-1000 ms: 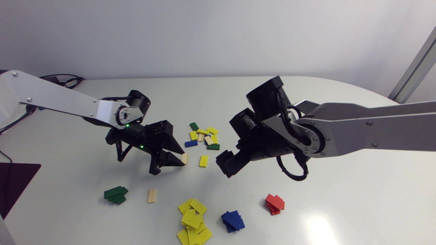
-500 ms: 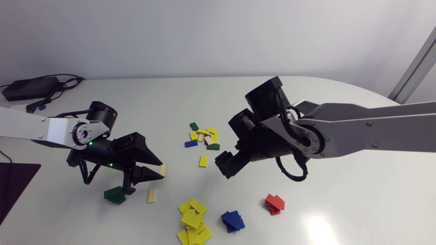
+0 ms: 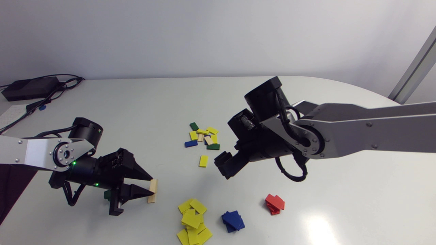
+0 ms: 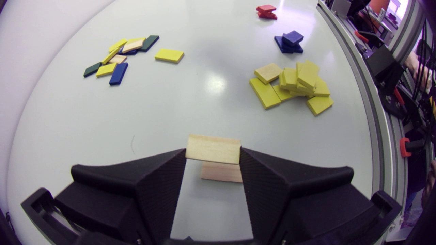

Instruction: Take domino bricks one by one from the mixed stack on the table and place each onto the existing stack of the same color.

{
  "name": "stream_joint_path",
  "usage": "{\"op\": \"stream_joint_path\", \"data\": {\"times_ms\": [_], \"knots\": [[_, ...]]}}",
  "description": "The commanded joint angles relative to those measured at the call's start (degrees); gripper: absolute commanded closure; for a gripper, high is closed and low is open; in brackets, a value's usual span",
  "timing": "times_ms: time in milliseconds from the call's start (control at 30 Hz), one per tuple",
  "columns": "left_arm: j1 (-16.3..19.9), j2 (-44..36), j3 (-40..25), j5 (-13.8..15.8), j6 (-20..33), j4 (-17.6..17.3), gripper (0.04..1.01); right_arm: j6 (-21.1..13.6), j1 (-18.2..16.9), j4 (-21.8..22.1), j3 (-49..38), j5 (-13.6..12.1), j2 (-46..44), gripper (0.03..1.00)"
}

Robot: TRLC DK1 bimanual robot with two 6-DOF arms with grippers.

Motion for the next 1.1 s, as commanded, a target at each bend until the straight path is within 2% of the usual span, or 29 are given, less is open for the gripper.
{"op": "stream_joint_path", "data": {"times_ms": [0, 233, 500, 700, 767, 833, 900, 1067], "knots": [[0.8, -1.4, -2.0, -0.4, 2.6, 0.0, 0.693, -0.8, 0.3, -0.4, -0.6, 0.3, -1.0, 0.062], [1.2, -1.8, -3.2, -1.2, 2.9, 0.1, 0.693, -0.8, 0.3, -0.4, -0.6, 0.4, -1.1, 0.062], [1.2, 2.6, -3.5, -2.0, 2.8, 3.9, 0.690, -0.7, 0.3, -0.4, -0.6, 0.4, -1.1, 0.062], [0.5, 3.2, -3.2, -2.1, 2.7, 4.4, 0.687, -0.7, 0.2, -0.4, -0.6, 0.4, -1.1, 0.062], [0.1, 3.2, -3.2, -2.2, 2.5, 4.4, 0.641, -0.7, 0.3, -0.4, -0.6, 0.4, -1.1, 0.062], [-0.2, 3.3, -3.3, -2.7, 2.4, 4.4, 0.539, -0.7, 0.2, -0.4, -0.6, 0.4, -1.1, 0.062], [-0.2, 3.3, -3.4, -2.9, 2.4, 4.4, 0.521, -0.8, 0.2, -0.4, -0.7, 0.4, -1.1, 0.062], [-0.7, 2.9, -3.4, -3.2, 2.1, 4.2, 0.349, -0.8, 0.2, -0.4, -0.6, 0.4, -1.1, 0.062]]}}
